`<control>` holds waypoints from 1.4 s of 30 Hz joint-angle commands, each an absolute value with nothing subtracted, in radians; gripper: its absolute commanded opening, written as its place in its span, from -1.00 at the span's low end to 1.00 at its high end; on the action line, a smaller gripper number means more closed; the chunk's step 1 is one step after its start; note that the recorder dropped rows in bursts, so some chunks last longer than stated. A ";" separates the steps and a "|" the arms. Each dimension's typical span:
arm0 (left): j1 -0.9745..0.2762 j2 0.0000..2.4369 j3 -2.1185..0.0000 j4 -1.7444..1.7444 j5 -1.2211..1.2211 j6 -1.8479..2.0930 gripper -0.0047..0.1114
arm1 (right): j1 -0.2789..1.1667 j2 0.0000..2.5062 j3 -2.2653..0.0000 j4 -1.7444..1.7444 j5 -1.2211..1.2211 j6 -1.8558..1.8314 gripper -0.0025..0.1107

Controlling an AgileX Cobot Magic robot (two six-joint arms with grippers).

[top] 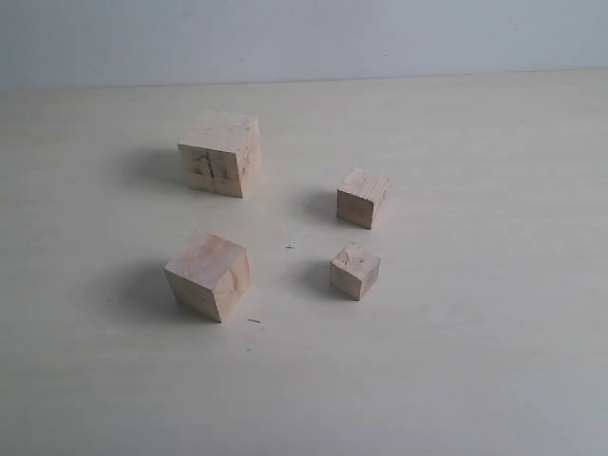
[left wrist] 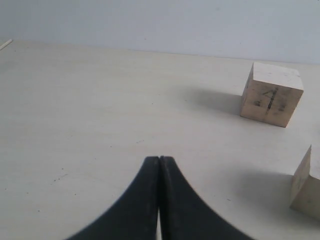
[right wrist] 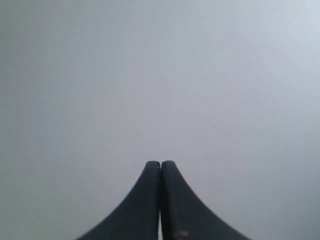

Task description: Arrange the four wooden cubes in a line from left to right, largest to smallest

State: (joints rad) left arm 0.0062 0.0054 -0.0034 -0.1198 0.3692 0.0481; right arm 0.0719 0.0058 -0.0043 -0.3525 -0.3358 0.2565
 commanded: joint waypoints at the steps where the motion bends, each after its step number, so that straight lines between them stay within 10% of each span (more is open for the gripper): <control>1: 0.000 0.000 0.000 -0.116 0.358 0.044 -0.92 | 0.076 0.000 -0.021 -0.133 -0.368 0.301 -0.96; 22: 0.000 0.000 0.000 -0.116 0.358 0.046 -0.92 | 0.224 1.005 -0.812 0.329 0.635 -0.127 -0.96; 42: 0.000 0.000 0.000 -0.116 0.358 0.046 -0.92 | 0.256 1.435 -0.909 0.973 0.482 -0.636 -0.96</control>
State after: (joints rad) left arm 0.0062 0.0054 -0.0034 -0.1198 0.3692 0.0481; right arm 0.2504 1.3646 -0.8684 0.9350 0.4946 -0.5498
